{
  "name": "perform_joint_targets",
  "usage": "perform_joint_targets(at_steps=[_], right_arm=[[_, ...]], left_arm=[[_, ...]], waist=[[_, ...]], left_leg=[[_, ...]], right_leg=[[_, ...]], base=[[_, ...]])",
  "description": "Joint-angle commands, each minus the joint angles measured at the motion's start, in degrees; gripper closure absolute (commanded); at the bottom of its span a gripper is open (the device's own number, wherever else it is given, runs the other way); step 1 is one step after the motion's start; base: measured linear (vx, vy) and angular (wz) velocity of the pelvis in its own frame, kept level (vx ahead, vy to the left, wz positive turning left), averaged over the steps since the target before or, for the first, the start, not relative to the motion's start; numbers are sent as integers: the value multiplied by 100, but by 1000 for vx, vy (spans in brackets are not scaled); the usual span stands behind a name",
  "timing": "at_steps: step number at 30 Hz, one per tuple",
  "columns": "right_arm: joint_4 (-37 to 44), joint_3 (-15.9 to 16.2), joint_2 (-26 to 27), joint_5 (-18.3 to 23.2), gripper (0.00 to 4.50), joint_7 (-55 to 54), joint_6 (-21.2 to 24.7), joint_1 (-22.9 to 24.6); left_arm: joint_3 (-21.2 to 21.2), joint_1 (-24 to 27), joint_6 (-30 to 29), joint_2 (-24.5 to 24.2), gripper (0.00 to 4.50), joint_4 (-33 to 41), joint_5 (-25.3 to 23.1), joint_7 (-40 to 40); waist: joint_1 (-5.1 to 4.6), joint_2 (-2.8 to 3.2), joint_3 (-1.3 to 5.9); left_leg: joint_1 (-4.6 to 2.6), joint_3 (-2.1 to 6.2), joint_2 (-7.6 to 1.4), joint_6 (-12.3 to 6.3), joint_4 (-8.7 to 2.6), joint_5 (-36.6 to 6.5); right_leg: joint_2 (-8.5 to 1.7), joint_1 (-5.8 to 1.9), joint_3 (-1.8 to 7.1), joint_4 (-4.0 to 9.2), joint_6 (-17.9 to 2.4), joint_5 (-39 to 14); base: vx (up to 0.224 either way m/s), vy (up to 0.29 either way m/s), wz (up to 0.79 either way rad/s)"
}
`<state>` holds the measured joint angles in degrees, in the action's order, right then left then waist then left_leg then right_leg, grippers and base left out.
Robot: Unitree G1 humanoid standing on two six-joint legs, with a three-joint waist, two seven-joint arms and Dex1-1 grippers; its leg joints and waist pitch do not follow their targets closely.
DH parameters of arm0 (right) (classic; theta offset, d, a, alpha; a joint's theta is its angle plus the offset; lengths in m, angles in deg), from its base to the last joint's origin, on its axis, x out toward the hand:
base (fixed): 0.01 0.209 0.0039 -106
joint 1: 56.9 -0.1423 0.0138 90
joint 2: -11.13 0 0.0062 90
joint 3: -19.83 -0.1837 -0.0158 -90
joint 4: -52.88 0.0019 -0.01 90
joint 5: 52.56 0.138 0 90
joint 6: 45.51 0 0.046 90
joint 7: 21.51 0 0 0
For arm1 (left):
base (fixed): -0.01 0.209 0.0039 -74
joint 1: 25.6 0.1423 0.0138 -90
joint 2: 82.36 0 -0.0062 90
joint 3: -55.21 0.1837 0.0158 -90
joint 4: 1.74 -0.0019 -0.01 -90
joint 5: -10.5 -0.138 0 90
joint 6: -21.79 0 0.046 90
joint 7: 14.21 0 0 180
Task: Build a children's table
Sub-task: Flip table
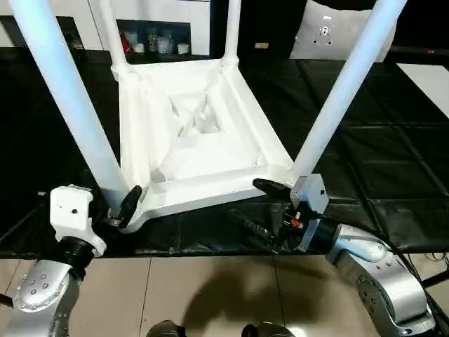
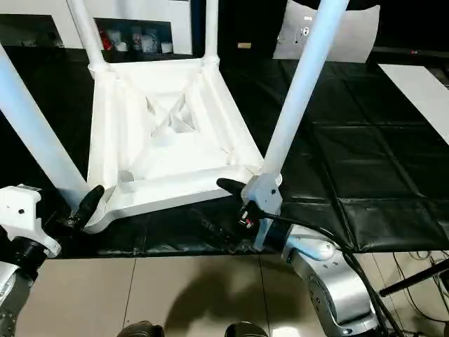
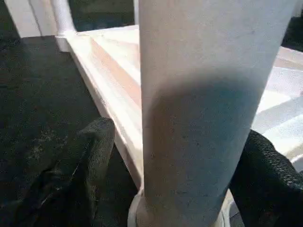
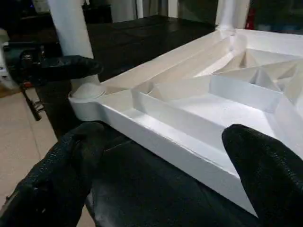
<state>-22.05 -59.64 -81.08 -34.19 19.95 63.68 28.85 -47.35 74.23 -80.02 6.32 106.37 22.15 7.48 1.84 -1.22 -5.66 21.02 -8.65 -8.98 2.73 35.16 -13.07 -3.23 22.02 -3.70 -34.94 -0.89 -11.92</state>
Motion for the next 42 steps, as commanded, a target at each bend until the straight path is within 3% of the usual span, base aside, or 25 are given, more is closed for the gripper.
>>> perform_joint_targets(at_steps=[1,9,16,25,28,36,41,42], right_arm=[[81,18,-49,26,0,29,-78,33],[68,56,-96,8,0,124,-109,41],[53,74,-103,13,0,155,-126,58],[9,95,-152,12,0,223,-178,65],[-10,94,-158,2,0,240,-197,69],[-209,-14,-33,-172,0,-157,-161,-17],[-362,-172,152,-170,0,-526,0,-140],[-376,-176,171,-169,0,-555,32,-158]], left_arm=[[-123,-123,136,-134,105,-175,104,181],[-398,-277,-33,-614,171,-413,535,736],[-513,-313,-172,-742,239,-454,961,991],[-418,-231,-272,-615,252,-270,1091,923],[-357,-247,-362,-479,252,-201,1118,754],[-199,-732,-665,591,252,-82,1434,-273],[-236,-1054,-1057,1317,252,-120,1913,-881],[-266,-1092,-1104,1401,252,-148,1948,-990]], waist=[[1,60,209],[-8,98,240],[-6,98,245],[-4,78,266],[-6,76,274],[13,33,275],[13,-44,240],[10,-45,252]], left_leg=[[-26,170,-453,-195,-592,-1179],[-35,150,-453,-225,-577,-923],[-40,139,-464,-228,-579,-887],[-44,125,-468,-333,-554,-658],[-38,120,-471,-347,-548,-634],[-40,98,-465,-304,-531,-709],[0,100,-411,-230,-530,-984],[5,99,-407,-237,-525,-938]], right_leg=[[-538,-160,410,478,-1003,-1360],[-531,-174,403,403,-1212,-752],[-535,-191,402,379,-1322,-646],[-539,-208,400,362,-1359,-486],[-541,-217,400,352,-1386,-449],[-555,-219,411,399,-1370,-738],[-557,-196,402,516,-976,-1990],[-548,-197,402,512,-968,-1949]], base=[[0,0,0],[0,0,0],[0,0,0],[0,0,0],[0,0,0],[0,0,0],[0,0,0],[0,0,0]])
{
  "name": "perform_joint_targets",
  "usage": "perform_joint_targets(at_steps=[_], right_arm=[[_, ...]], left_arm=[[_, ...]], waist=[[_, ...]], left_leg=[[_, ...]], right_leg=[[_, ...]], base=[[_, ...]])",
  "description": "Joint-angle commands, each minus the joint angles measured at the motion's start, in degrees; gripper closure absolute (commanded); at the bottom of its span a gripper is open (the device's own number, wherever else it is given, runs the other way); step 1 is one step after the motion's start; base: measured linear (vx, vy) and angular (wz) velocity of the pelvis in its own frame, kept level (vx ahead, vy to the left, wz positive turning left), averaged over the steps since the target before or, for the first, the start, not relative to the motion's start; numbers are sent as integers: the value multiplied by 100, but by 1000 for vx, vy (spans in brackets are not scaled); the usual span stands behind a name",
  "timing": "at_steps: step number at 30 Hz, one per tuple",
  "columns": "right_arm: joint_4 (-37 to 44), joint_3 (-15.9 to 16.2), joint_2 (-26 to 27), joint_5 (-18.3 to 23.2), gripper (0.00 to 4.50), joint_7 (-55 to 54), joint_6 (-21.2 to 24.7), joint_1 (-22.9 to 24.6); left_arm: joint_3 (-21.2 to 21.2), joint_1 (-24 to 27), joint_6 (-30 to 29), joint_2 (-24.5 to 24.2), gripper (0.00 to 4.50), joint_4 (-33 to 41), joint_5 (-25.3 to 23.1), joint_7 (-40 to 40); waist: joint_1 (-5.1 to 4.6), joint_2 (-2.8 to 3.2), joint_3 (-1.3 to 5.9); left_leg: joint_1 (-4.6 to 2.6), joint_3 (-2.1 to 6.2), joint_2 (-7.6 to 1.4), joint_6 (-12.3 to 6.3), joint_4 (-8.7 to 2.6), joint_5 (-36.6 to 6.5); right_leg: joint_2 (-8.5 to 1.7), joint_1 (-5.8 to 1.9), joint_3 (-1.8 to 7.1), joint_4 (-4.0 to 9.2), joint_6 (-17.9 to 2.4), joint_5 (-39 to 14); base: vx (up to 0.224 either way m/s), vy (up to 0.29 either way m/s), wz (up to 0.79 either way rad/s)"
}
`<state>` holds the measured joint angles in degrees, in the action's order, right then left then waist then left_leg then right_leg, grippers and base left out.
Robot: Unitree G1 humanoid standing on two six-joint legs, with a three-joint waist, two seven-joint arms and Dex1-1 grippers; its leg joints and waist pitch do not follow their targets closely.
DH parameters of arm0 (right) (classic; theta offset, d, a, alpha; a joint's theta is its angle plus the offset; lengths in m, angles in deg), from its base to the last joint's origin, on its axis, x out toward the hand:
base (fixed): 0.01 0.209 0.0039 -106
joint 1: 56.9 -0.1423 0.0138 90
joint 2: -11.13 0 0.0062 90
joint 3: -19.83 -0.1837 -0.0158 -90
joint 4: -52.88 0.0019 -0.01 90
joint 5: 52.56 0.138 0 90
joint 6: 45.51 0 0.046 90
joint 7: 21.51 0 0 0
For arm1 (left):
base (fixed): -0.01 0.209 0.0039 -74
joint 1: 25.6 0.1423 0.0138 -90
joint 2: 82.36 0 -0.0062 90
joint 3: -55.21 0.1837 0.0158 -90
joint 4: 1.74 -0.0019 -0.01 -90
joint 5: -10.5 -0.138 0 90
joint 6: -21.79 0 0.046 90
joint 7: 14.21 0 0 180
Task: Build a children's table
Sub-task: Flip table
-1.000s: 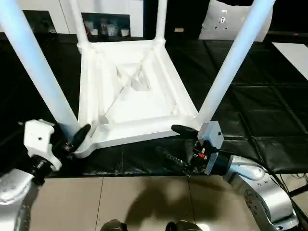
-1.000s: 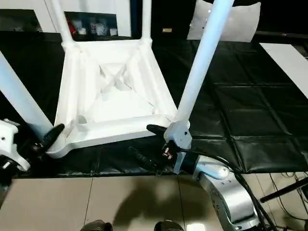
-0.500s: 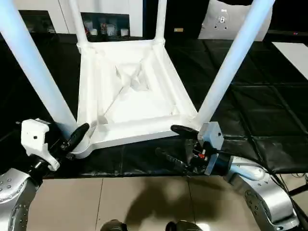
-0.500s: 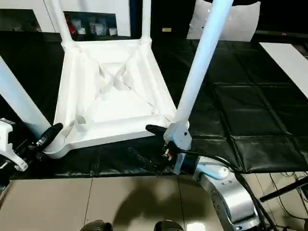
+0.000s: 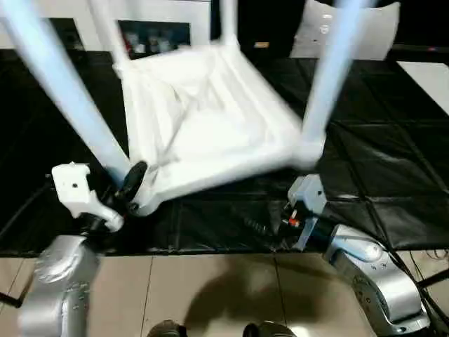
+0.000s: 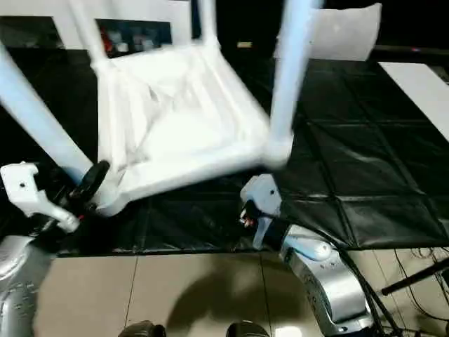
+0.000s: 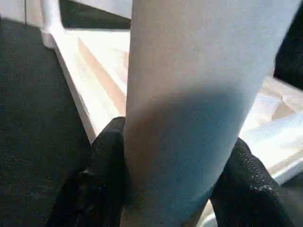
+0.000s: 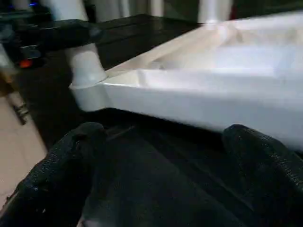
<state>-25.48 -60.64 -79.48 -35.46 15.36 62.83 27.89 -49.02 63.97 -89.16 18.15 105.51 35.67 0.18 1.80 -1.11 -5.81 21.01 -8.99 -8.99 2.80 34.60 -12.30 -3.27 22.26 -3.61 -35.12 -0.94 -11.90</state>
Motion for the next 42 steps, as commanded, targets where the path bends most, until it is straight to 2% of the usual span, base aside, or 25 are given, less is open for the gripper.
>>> perform_joint_targets(at_steps=[1,3,4,5,6,7,9,11,13,14,15,16,17,19,22,25,27,30,33,35,39,42], right_arm=[[-56,-90,44,-48,0,-152,144,-87],[-125,-158,147,-37,0,-292,132,-143],[-279,-358,403,66,0,-642,168,-274],[-312,-413,464,114,0,-720,191,-310],[-348,-474,532,166,0,-805,216,-350],[-492,-694,758,393,0,-1063,353,-528],[-605,-858,926,605,0,-1196,518,-663],[-1030,-1060,1196,963,0,-1271,653,-1038],[-1224,-1156,1312,1142,0,-1305,749,-1217],[-1497,-1255,1422,1228,0,-1408,879,-1417],[-1613,-1289,1450,1243,0,-1451,966,-1492],[-1715,-1333,1501,1266,0,-1464,1044,-1561],[-1722,-1337,1505,1271,0,-1463,1047,-1566],[-1974,-1523,1688,1503,0,-1516,1224,-1766],[-2222,-1653,1800,1653,0,-1566,1282,-1944],[-2881,-1808,1973,1688,0,-1650,1060,-2346],[-3137,-1934,2111,1868,0,-1571,986,-2525],[-3554,-2112,2247,1958,0,-1553,868,-2795],[-4105,-2302,2356,1987,0,-1676,659,-3122],[-4636,-2472,2448,2002,0,-1666,327,-3467],[-5031,-2670,2569,2062,0,-1644,-123,-3776],[-5189,-2670,2588,1948,38,-1663,-398,-3893]], left_arm=[[-139,-106,-241,292,252,-89,659,-355],[-152,-143,-271,349,252,-108,627,-421],[-63,-148,-316,356,252,-93,508,-351],[-55,-151,-334,370,252,-80,505,-362],[-47,-155,-354,384,252,-65,503,-373],[-26,-180,-407,423,252,-28,532,-402],[3,-196,-463,437,252,5,582,-391],[130,-221,-500,402,252,22,607,-312],[152,-237,-500,402,252,20,623,-303],[170,-253,-510,412,252,22,649,-281],[177,-259,-516,423,252,26,650,-288],[180,-264,-528,438,252,36,640,-300],[180,-265,-528,439,252,37,640,-300],[177,-285,-561,472,252,56,635,-315],[202,-285,-592,471,252,79,674,-279],[299,-268,-655,474,252,127,711,-211],[336,-262,-670,460,252,131,704,-169],[398,-265,-761,438,252,180,710,-107],[471,-260,-870,398,252,244,743,-29],[533,-254,-946,360,252,276,778,63],[592,-245,-1000,338,252,335,823,112],[611,-231,-1036,328,252,367,830,130]], waist=[[16,-73,263],[20,-77,268],[3,-75,276],[-2,-71,286],[5,-56,305],[5,-32,330],[-10,-29,354],[-5,-9,354],[-8,-21,346],[-3,-2,341],[1,6,346],[4,-13,350],[11,1,348],[22,-17,356],[15,-5,346],[17,-1,350],[15,9,353],[21,15,368],[36,30,366],[49,41,372],[87,37,381],[90,25,384]], left_leg=[[13,129,-400,-283,-471,-951],[29,128,-388,-316,-466,-865],[27,132,-387,-337,-471,-780],[32,130,-384,-353,-468,-727],[22,127,-391,-370,-454,-592],[13,123,-389,-407,-433,-387],[14,126,-390,-533,-417,-119],[17,117,-391,-633,-406,-32],[16,101,-385,-668,-406,-120],[14,103,-393,-650,-410,-129],[1,100,-402,-607,-410,-126],[-3,97,-406,-599,-407,-96],[3,94,-407,-578,-410,-62],[4,87,-404,-583,-404,15],[0,81,-404,-561,-408,-72],[-4,71,-402,-489,-409,-112],[-8,67,-404,-473,-407,-92],[-1,72,-410,-543,-402,42],[-11,62,-412,-563,-398,67],[-17,57,-409,-561,-394,64],[-24,45,-420,-594,-388,101],[-7,40,-410,-637,-385,138]], right_leg=[[-531,-211,388,542,-923,-1895],[-524,-218,385,533,-878,-1831],[-509,-208,380,521,-888,-1710],[-511,-209,380,512,-900,-1634],[-506,-208,375,491,-933,-1402],[-492,-215,374,446,-997,-978],[-466,-219,364,370,-1152,-322],[-473,-224,358,346,-1262,-34],[-478,-229,353,358,-1345,-119],[-486,-229,355,354,-1382,-175],[-474,-224,348,350,-1387,-201],[-474,-229,348,346,-1390,-166],[-482,-234,352,336,-1403,-113],[-486,-246,356,320,-1404,13],[-495,-240,352,335,-1395,-118],[-504,-236,354,335,-1396,-206],[-502,-230,354,329,-1424,-173],[-503,-238,347,284,-1496,104],[-505,-231,341,285,-1575,130],[-505,-230,336,281,-1590,130],[-505,-228,335,262,-1597,213],[-507,-240,330,254,-1611,240]], base=[[0,0,0],[0,0,0],[0,0,0],[0,0,0],[0,0,0],[0,0,0],[0,0,0],[0,0,0],[0,0,0],[0,0,0],[0,0,0],[0,0,0],[0,0,0],[0,0,0],[0,0,0],[0,0,0],[0,0,0],[0,0,0],[0,0,0],[0,0,0],[0,0,0],[0,0,0]])
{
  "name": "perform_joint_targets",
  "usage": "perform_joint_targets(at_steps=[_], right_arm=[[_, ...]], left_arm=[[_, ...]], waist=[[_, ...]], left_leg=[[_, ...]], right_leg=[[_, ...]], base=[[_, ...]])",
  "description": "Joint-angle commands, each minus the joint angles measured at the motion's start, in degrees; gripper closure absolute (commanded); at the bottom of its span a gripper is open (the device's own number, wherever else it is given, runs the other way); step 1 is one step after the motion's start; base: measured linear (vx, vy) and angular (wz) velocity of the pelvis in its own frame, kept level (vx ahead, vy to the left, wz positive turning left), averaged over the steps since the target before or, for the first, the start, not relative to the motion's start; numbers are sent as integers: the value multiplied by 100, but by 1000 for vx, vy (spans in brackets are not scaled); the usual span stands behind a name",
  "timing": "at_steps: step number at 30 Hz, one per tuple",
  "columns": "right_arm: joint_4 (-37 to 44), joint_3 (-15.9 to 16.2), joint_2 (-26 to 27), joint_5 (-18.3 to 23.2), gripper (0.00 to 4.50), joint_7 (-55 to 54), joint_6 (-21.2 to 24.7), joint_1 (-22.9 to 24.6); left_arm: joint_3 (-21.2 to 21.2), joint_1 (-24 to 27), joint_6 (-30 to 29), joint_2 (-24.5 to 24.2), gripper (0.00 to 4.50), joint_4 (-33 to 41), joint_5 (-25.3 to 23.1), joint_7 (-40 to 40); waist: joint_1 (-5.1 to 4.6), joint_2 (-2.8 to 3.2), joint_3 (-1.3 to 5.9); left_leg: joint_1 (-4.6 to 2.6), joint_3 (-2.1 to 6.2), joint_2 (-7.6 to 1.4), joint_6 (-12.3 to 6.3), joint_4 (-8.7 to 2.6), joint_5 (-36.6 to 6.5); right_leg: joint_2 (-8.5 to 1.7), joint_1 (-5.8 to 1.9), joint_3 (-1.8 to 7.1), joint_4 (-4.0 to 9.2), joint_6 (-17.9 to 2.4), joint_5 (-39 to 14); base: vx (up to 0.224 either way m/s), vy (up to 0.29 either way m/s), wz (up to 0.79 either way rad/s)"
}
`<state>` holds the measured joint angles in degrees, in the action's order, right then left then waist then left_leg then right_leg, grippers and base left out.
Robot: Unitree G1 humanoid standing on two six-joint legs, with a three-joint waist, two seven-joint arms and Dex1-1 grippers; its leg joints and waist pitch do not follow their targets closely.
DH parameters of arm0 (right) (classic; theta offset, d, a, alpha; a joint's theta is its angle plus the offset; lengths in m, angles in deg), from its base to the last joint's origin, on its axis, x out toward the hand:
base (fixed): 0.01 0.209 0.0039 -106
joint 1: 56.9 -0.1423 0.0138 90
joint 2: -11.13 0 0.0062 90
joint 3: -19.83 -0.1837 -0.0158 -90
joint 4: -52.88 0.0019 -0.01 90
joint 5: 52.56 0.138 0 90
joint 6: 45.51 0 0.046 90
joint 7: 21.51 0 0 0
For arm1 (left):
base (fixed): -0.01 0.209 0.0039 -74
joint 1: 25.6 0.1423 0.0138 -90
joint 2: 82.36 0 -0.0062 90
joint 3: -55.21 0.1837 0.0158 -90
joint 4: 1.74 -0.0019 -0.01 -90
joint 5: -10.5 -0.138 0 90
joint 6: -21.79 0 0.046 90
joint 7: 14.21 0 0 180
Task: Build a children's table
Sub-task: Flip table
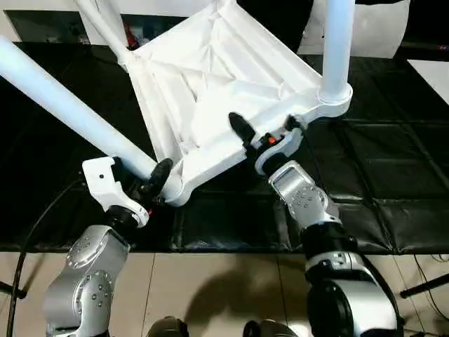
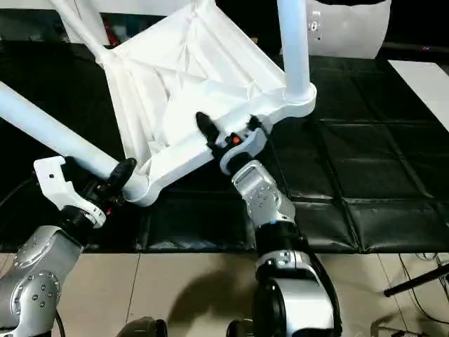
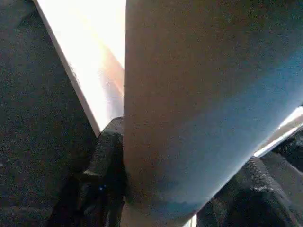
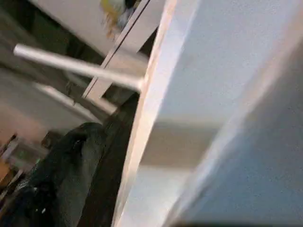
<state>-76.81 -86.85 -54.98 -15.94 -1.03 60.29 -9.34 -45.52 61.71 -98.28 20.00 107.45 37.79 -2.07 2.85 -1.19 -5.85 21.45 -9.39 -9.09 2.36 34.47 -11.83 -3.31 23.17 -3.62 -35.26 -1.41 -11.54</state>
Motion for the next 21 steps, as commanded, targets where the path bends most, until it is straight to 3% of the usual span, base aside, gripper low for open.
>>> perform_joint_targets(at_steps=[1,10,21], right_arm=[[-116,-66,151,-26,47,-5,-245,-215],[-503,-86,133,-97,121,272,-522,-342],[-654,-130,151,-116,206,369,-661,-395]], left_arm=[[262,6,-144,142,252,189,610,365],[266,20,-221,139,252,219,599,380],[275,42,-241,111,252,242,530,393]], waist=[[-18,24,393],[-23,45,402],[-16,36,398]], left_leg=[[-56,74,-404,-600,-369,68],[-53,68,-406,-729,-352,165],[-61,60,-412,-748,-354,129]], right_leg=[[-509,-330,333,267,-1565,167],[-493,-325,325,254,-1621,284],[-492,-318,324,261,-1632,174]], base=[[0,0,0],[0,0,0],[0,0,0]])
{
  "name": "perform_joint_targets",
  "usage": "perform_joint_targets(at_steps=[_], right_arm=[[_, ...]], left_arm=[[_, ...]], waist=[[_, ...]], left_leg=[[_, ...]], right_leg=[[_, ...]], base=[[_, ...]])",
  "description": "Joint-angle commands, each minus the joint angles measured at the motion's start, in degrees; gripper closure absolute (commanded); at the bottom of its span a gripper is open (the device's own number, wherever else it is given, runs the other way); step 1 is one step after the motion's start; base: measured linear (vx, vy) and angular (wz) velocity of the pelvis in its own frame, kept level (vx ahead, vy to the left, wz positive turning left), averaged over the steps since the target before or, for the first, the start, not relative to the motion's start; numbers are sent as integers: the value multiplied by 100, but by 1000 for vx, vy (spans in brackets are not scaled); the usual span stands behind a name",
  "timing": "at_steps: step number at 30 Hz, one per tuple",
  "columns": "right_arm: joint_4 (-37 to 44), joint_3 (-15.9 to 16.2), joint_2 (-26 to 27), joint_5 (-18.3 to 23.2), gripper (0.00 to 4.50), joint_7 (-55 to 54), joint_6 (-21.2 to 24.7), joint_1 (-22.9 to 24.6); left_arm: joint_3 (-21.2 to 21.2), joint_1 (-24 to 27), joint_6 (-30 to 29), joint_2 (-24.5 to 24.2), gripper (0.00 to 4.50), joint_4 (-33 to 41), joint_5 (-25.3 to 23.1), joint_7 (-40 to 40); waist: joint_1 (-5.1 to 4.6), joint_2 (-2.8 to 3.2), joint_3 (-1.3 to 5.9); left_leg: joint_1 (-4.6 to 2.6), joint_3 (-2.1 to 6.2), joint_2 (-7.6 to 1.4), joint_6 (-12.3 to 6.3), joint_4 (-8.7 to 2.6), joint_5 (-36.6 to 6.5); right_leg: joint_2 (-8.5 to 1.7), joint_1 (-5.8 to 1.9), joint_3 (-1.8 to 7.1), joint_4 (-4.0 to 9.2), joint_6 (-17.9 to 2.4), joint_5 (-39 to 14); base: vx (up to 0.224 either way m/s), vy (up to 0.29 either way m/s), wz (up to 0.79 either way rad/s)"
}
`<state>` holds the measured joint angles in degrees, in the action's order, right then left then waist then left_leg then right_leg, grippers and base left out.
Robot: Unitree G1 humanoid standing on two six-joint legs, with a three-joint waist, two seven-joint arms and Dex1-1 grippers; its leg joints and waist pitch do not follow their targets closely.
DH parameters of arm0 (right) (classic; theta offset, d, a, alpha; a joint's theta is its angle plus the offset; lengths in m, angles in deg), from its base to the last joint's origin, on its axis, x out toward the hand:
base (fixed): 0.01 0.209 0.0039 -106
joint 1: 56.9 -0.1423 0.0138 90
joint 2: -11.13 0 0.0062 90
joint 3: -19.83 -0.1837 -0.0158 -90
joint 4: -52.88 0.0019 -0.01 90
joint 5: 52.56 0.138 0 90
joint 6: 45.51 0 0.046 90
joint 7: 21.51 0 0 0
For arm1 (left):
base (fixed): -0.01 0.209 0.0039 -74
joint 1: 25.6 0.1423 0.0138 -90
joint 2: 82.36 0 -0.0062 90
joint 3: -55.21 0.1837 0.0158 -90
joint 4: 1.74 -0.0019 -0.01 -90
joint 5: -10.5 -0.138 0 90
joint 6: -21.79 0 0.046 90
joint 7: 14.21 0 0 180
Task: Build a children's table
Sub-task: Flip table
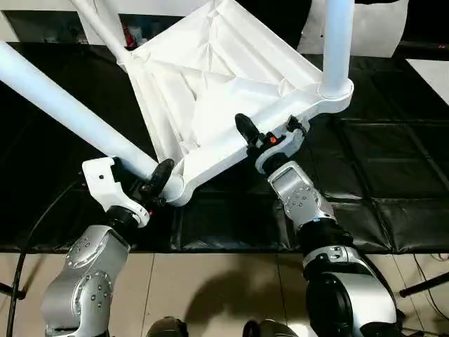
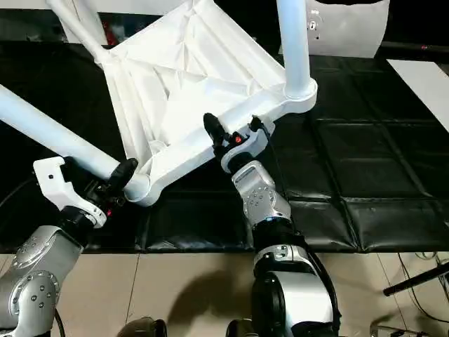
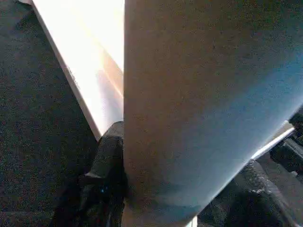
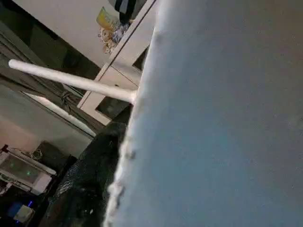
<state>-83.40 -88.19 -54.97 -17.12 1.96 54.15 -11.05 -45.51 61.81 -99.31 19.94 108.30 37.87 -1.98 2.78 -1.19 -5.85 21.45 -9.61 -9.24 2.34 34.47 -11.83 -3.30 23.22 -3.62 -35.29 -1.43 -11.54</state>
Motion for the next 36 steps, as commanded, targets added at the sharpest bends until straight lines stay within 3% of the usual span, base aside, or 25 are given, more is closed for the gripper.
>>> perform_joint_targets(at_steps=[1,10,12,14,21,32,36], right_arm=[[-12,-4,151,16,206,79,-71,-227],[29,-88,142,47,232,61,-155,-229],[56,-111,130,61,232,46,-174,-232],[198,-151,87,97,232,-74,-215,-222],[600,-256,79,166,232,-313,-335,-134],[802,-151,66,167,233,-335,-355,-3],[931,-213,127,321,233,-327,-314,48]], left_arm=[[282,42,-138,105,252,160,506,390],[368,105,-273,-156,252,153,349,490],[358,132,-304,-205,196,161,370,539],[319,223,-414,-332,182,272,469,657],[287,337,-493,-419,182,381,598,720],[299,297,-230,-382,182,336,559,763],[527,336,71,-447,182,371,491,1109]], waist=[[-9,36,399],[-9,54,406],[-12,54,402],[-17,65,392],[-57,75,387],[-73,68,404],[-64,66,439]], left_leg=[[-62,82,-398,-754,-354,132],[-64,82,-396,-779,-348,186],[-64,82,-396,-765,-352,166],[-66,84,-402,-730,-358,125],[-55,81,-389,-696,-360,94],[-59,75,-388,-708,-353,129],[-55,80,-381,-832,-324,393]], right_leg=[[-490,-323,322,261,-1630,182],[-489,-320,319,250,-1661,240],[-489,-321,317,254,-1663,216],[-493,-319,318,253,-1668,194],[-487,-328,324,256,-1672,204],[-480,-330,324,254,-1654,239],[-472,-331,321,212,-1668,562]], base=[[0,0,0],[0,0,0],[0,0,0],[0,0,0],[0,0,0],[0,0,0],[0,0,0]])
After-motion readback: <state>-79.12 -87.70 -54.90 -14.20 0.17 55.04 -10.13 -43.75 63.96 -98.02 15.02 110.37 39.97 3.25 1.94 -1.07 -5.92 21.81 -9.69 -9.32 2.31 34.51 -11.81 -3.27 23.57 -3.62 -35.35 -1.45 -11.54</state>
